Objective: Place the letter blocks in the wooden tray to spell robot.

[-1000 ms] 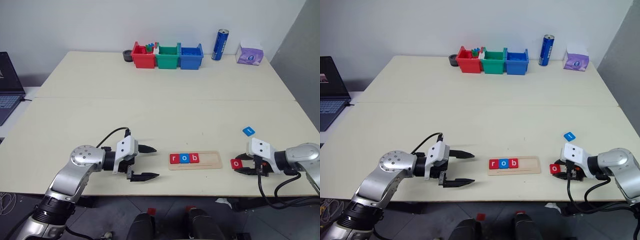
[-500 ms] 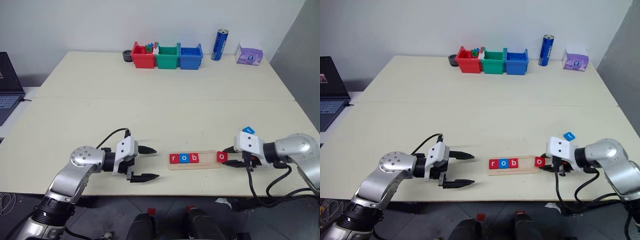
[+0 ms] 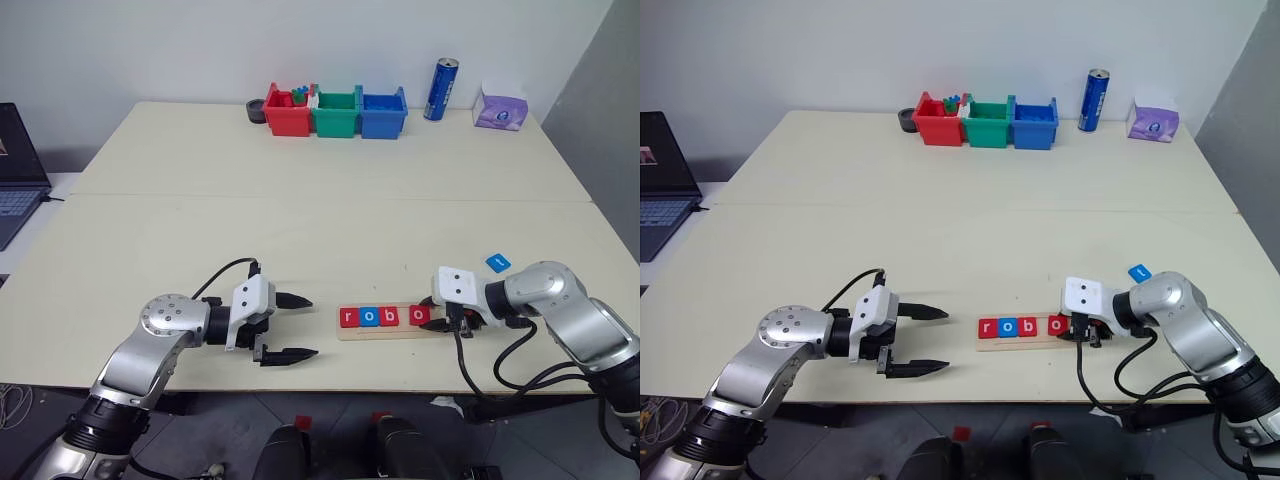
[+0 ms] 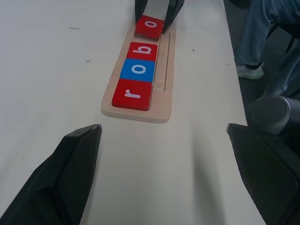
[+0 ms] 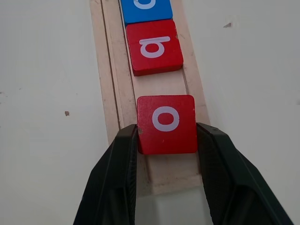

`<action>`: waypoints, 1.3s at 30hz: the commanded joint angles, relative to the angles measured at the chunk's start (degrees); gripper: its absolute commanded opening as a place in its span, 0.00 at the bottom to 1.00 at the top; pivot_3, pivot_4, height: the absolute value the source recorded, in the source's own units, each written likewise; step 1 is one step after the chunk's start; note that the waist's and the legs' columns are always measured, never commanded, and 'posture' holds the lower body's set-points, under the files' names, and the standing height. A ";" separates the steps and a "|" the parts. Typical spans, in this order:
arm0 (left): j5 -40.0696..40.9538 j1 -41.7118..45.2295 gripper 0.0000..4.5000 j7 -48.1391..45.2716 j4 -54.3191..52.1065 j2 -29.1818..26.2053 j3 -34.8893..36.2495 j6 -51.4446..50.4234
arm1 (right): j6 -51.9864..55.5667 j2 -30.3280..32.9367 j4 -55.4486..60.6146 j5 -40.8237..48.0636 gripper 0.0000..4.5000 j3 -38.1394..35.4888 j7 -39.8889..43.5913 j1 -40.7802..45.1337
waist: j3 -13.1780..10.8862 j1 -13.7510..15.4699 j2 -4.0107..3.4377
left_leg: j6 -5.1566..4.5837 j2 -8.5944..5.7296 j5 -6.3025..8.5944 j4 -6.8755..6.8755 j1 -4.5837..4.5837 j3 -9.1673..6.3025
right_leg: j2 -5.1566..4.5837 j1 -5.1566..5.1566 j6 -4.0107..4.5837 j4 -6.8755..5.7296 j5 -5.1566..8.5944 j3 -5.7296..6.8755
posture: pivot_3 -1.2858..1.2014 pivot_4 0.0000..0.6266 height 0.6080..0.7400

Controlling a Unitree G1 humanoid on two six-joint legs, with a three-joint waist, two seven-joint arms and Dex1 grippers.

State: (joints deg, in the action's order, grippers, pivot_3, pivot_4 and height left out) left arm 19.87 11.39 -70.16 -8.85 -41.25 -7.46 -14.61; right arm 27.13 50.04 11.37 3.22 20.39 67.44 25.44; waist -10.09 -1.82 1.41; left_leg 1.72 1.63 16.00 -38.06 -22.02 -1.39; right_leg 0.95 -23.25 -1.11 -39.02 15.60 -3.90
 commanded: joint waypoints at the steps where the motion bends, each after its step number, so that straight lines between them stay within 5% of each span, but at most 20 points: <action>1: 0.32 -0.42 1.00 0.49 -1.29 -0.23 0.99 0.78 | -1.33 -0.48 0.05 -1.08 0.32 0.42 0.69 1.56 | 0.00 0.00 0.00 | 0.00 0.00 0.00 0.00 0.00 0.00 | 0.00 0.00 0.01 0.00 0.00 0.01 | 0.52 0.24 1.00; 22: 0.08 -2.06 1.00 0.92 -0.26 -0.12 0.79 3.25 | -1.47 -2.81 -2.55 -1.71 0.32 1.60 4.16 4.63 | 0.00 -0.01 0.00 | 0.00 0.00 0.00 0.00 0.00 -0.02 | 0.00 0.00 0.05 -0.01 -0.03 0.03 | 0.52 0.24 1.00; 31: 0.42 -1.63 1.00 1.37 -1.51 -0.19 0.81 1.88 | -0.61 -3.22 -2.31 -0.89 1.00 -0.05 4.49 7.02 | -0.01 -0.02 -0.01 | 0.00 0.01 0.00 0.00 0.00 -0.03 | 0.00 0.00 0.05 -0.02 -0.03 0.03 | 0.52 0.24 1.00; 37: 0.55 -1.73 1.00 1.23 -1.74 -0.47 1.28 1.60 | 3.40 -0.88 3.20 2.72 1.00 -4.65 3.82 5.18 | -0.01 0.03 -0.02 | 0.00 0.00 0.00 0.00 -0.02 -0.08 | -0.01 -0.01 0.05 -0.02 -0.03 0.04 | 0.52 0.24 1.00; 39: 0.47 -1.90 1.00 1.13 -1.56 -0.51 1.34 1.83 | 3.02 0.23 4.47 2.31 0.92 -5.61 2.51 2.91 | -0.01 0.04 -0.01 | 0.00 0.00 0.00 0.00 -0.02 -0.09 | -0.02 -0.01 0.05 -0.02 -0.03 0.07 | 0.52 0.24 1.00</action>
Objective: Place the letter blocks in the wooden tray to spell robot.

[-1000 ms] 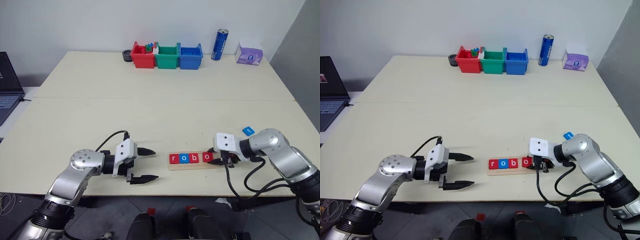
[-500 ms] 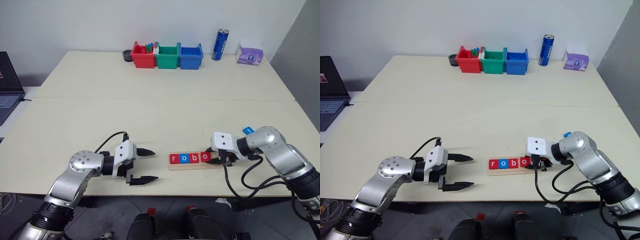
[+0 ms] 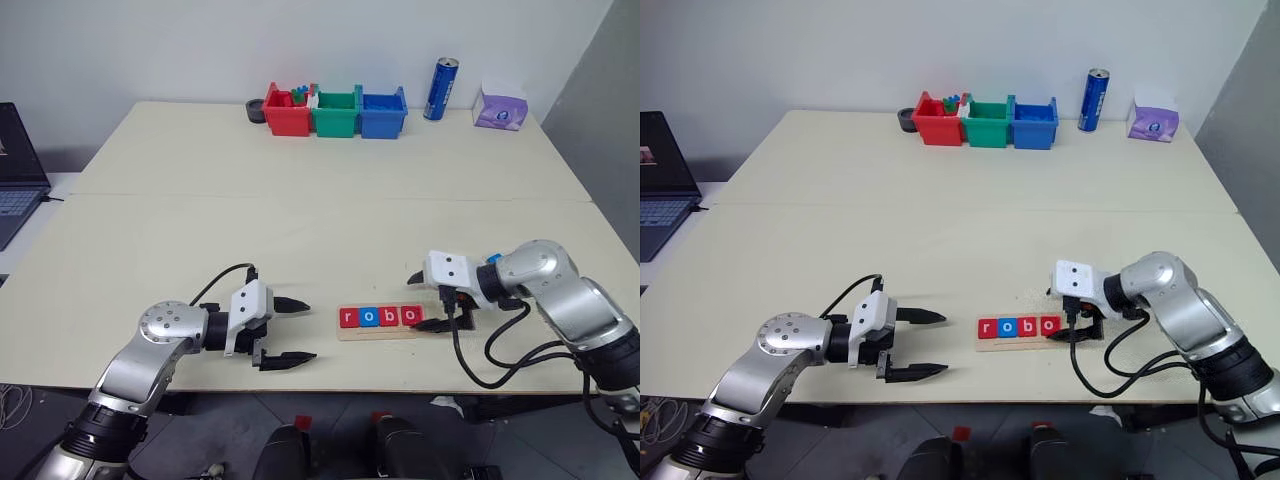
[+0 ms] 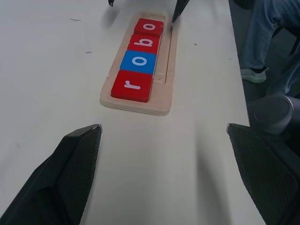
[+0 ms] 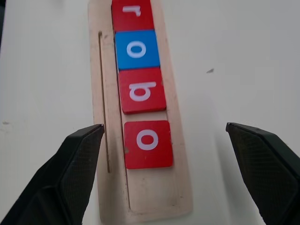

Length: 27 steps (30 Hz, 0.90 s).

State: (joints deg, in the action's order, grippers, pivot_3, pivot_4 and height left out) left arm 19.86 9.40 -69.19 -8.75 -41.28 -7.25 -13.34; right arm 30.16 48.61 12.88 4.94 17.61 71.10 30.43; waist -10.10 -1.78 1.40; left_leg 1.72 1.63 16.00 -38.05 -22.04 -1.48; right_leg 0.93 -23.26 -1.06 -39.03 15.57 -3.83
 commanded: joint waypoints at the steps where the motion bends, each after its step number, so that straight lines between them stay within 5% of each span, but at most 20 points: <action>1: 0.44 0.05 1.00 0.09 -1.51 -0.49 1.14 0.69 | 0.00 2.12 3.57 0.67 0.87 -3.21 -1.48 -3.14 | 0.00 -0.01 0.00 | 0.00 0.00 0.00 0.00 0.00 0.01 | 0.00 0.00 0.00 0.01 0.00 0.00 | 0.52 0.24 1.00; 12: -0.30 1.19 1.00 -0.49 0.32 -0.21 0.54 1.76 | -2.23 3.05 3.17 -3.53 0.00 -1.00 -5.10 -6.88 | 0.00 -0.06 0.00 | 0.00 0.00 0.00 0.00 0.03 0.07 | 0.02 0.00 -0.01 0.00 0.01 -0.03 | 0.52 0.24 1.00; 27: -0.15 -0.08 1.00 -0.13 -0.27 -0.11 1.07 1.98 | -2.55 0.70 1.91 -4.53 0.00 3.06 -3.25 -5.09 | 0.00 -0.07 0.00 | 0.00 0.01 0.00 0.00 0.02 0.07 | 0.02 0.00 -0.01 0.00 0.01 -0.03 | 0.52 0.24 1.00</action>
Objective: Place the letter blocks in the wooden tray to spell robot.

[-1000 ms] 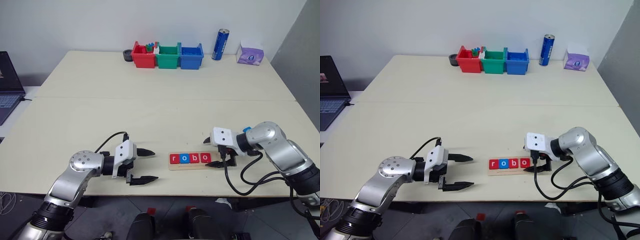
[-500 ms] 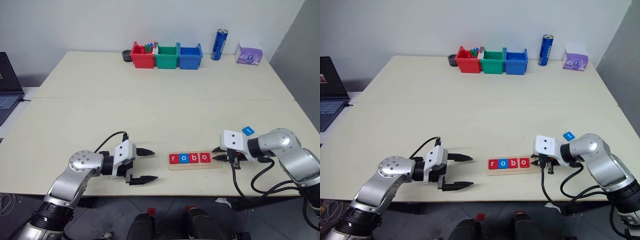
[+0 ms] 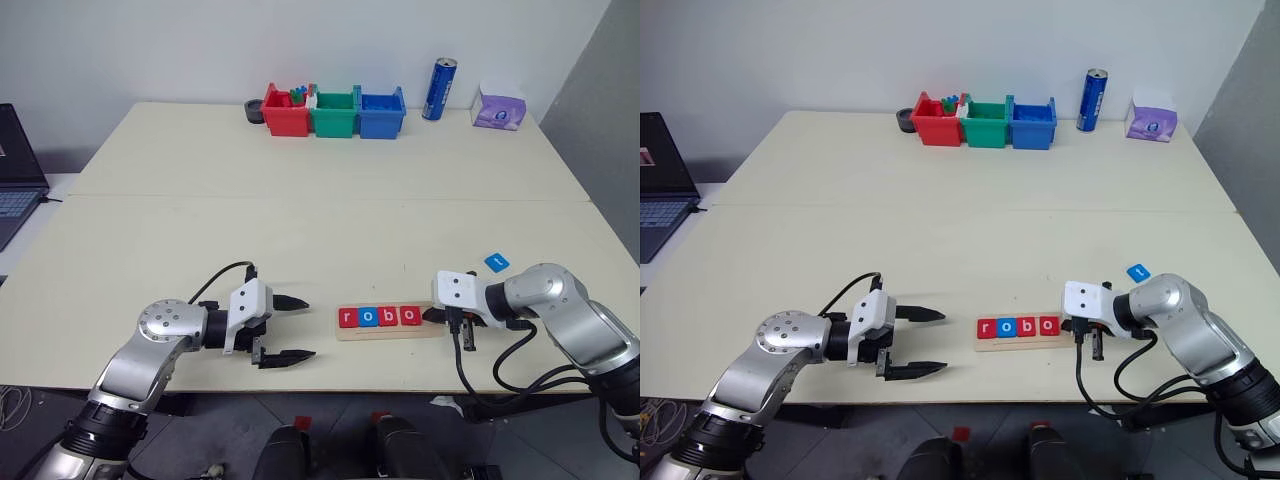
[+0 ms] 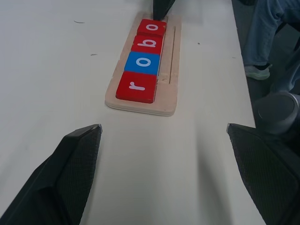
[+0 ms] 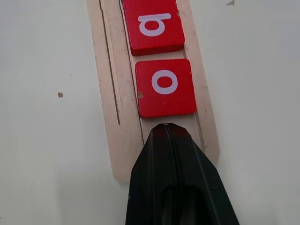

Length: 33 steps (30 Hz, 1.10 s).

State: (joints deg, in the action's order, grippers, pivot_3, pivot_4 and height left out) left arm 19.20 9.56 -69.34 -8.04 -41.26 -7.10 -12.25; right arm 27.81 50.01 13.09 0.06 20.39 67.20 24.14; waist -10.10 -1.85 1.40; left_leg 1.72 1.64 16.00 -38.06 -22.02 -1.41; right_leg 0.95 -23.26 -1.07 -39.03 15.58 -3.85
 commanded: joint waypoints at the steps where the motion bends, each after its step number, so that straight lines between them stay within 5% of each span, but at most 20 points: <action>1: 0.49 -0.32 1.00 0.04 -0.91 -0.08 0.91 1.01 | -0.03 -0.95 1.75 0.29 0.00 0.42 0.70 1.31 | 0.00 0.01 0.00 | 0.00 0.00 0.00 0.00 0.00 -0.01 | 0.00 0.00 0.00 0.00 0.00 0.00 | 0.52 0.24 1.00; 20: 0.16 -0.44 1.00 0.04 0.35 0.20 0.76 2.32 | 3.15 -0.93 -0.44 3.27 0.00 -5.14 -0.41 4.65 | 0.00 0.00 0.00 | 0.00 0.00 0.00 0.00 0.00 -0.01 | 0.00 0.00 0.01 -0.01 0.00 -0.01 | 0.52 0.24 1.00; 33: 0.46 0.71 1.00 0.51 -1.06 0.54 0.29 0.57 | -3.19 -3.39 -10.52 -2.11 0.00 -1.75 -3.32 5.29 | 0.00 0.02 0.00 | 0.00 -0.02 0.00 0.00 -0.02 0.02 | -0.01 0.00 0.01 0.00 -0.01 0.01 | 0.52 0.24 1.00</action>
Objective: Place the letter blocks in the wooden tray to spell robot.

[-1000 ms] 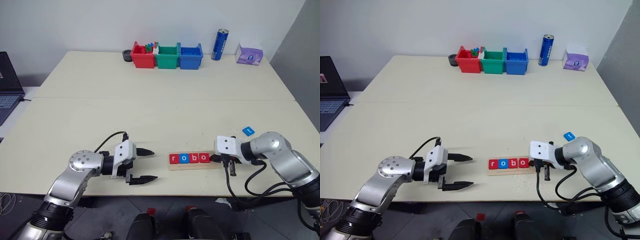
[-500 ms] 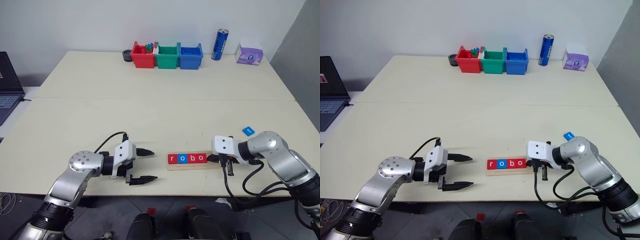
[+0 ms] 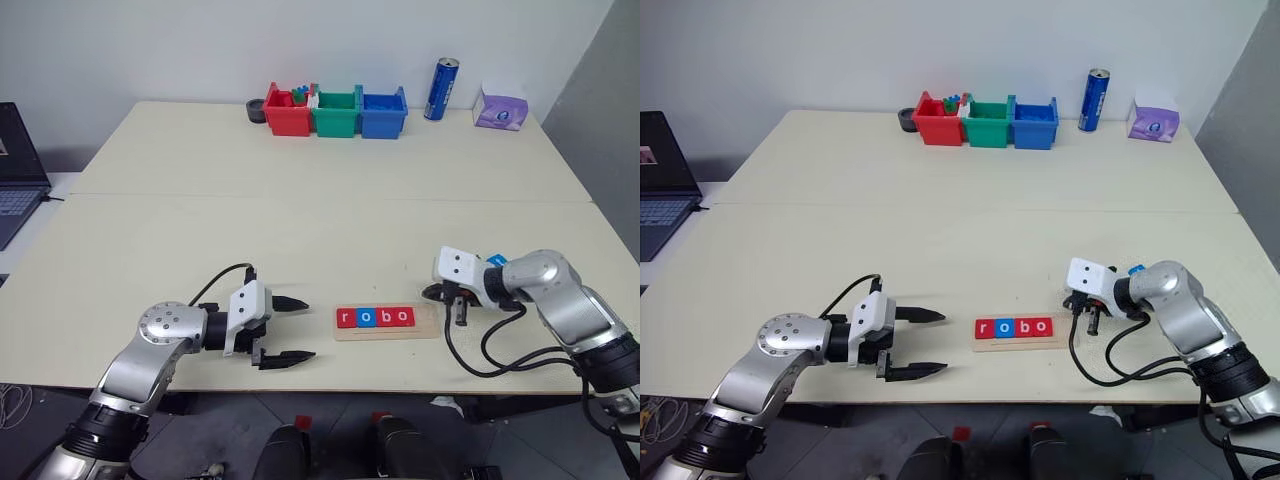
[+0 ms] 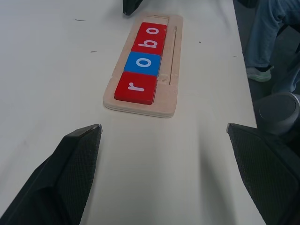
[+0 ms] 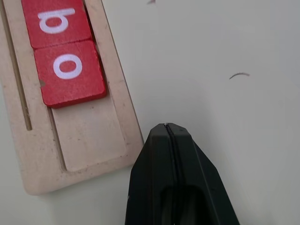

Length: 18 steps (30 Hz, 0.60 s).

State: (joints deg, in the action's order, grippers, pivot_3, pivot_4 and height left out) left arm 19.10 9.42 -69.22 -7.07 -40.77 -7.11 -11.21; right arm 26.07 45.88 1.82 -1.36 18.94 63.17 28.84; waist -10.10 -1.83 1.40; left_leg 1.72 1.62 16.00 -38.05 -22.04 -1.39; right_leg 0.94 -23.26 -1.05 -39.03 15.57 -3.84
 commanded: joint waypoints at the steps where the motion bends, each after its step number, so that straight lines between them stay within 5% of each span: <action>1: 0.61 0.83 1.00 0.43 -2.28 0.02 0.33 -0.67 | -1.53 1.04 1.13 -0.59 0.00 -0.24 1.19 0.24 | 0.00 0.01 0.00 | 0.00 0.00 0.00 0.00 0.00 -0.01 | 0.00 0.00 0.00 0.00 0.00 0.00 | 0.52 0.24 1.00; 18: 1.16 2.48 1.00 1.97 -6.28 0.29 0.14 -5.76 | -2.29 2.34 2.97 -0.86 0.00 -0.77 2.65 -0.66 | 0.00 0.01 0.00 | 0.00 0.00 0.00 0.00 0.00 -0.03 | 0.00 0.00 0.00 -0.01 0.00 0.01 | 0.52 0.24 1.00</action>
State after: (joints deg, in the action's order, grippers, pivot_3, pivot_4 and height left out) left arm 19.29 11.08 -67.59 -11.24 -40.63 -7.12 -16.74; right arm 24.88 47.55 4.08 -1.71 19.19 66.05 27.59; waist -10.10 -1.82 1.40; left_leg 1.72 1.62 16.00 -38.05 -22.03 -1.42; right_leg 0.94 -23.26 -1.06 -39.04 15.57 -3.83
